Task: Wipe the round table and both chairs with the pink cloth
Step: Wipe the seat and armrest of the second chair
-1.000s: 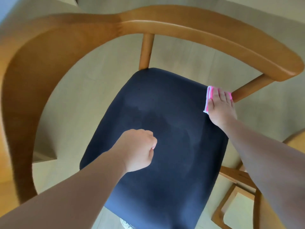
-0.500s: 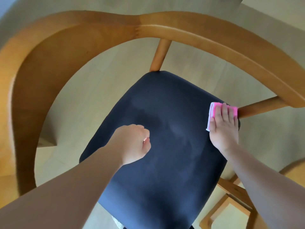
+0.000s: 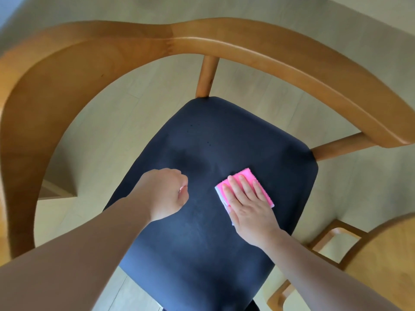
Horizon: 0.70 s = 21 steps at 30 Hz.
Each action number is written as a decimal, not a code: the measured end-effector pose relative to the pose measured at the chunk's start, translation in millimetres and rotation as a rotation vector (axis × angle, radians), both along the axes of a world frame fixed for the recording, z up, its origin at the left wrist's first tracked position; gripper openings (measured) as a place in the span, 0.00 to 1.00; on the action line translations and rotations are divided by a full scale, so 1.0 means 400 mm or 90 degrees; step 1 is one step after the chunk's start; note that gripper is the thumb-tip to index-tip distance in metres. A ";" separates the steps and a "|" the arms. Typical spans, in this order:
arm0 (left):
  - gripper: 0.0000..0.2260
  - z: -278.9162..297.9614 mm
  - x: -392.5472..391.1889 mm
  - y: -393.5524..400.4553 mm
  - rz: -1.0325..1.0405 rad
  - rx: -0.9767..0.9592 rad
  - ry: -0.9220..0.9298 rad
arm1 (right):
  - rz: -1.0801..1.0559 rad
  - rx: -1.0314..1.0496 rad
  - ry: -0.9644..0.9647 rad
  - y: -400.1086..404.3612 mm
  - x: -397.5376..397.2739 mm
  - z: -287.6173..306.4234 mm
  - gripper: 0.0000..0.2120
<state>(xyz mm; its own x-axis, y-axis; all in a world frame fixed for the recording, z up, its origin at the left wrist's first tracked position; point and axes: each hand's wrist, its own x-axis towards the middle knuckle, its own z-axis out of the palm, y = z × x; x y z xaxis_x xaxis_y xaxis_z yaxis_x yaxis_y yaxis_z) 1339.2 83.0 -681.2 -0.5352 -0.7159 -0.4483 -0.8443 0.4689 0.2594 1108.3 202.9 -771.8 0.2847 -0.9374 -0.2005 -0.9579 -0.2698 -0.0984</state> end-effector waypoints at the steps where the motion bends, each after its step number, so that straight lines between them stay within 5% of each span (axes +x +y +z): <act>1: 0.09 -0.001 -0.001 0.005 -0.002 -0.002 0.002 | 0.000 -0.001 -0.002 0.000 -0.003 0.001 0.26; 10: 0.09 0.009 0.012 0.009 0.002 -0.020 0.025 | -0.026 0.013 0.021 -0.066 -0.029 0.008 0.26; 21: 0.08 0.024 0.034 -0.026 0.021 -0.022 0.005 | -0.239 0.042 0.033 -0.370 -0.176 0.004 0.29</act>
<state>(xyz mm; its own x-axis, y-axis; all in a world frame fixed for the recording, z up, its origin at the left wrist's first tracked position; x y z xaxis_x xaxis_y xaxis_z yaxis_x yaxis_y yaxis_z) 1352.8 72.5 -671.7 -0.5146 -0.7481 -0.4190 -0.8574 0.4499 0.2498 1038.0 54.7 -770.3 -0.0878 -0.9590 -0.2693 -0.9930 0.1058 -0.0532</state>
